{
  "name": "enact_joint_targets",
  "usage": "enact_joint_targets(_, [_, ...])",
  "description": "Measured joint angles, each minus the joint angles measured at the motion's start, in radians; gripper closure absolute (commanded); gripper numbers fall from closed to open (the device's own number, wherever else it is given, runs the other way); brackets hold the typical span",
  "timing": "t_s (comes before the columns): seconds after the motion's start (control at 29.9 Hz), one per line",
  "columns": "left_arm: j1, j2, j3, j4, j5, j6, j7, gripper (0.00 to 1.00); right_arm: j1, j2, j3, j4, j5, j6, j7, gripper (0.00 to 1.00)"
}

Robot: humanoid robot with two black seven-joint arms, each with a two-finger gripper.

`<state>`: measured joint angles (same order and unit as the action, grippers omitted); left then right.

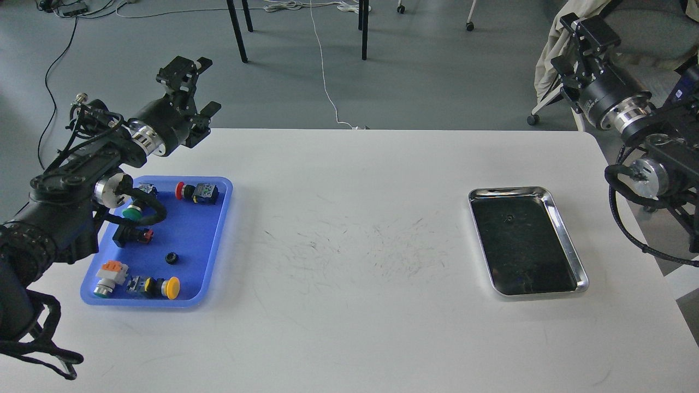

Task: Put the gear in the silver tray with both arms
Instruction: 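Move the left gripper back over the blue tray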

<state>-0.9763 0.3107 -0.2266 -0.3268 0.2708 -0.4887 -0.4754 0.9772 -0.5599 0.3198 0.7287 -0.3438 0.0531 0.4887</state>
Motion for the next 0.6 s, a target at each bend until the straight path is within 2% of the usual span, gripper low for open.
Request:
enact_joint_targets(0.1, [0.003,0.036,-0.003,-0.099,0.026,0.000,-0.005,0.01,-0.013,-0.002,0.001,0.015,0.032,0.001,0.000,0.05])
enact_joint_targets(0.37, [0.054,0.143,0.038,-0.503,0.142,0.008,-0.009,0.01,-0.040,-0.005,0.004,0.048,0.108,-0.008,0.000,0.05])
enact_joint_targets(0.6, [0.072,0.284,0.045,-0.625,0.209,0.048,-0.006,0.01,-0.047,-0.005,0.027,0.078,0.157,-0.010,0.000,0.05])
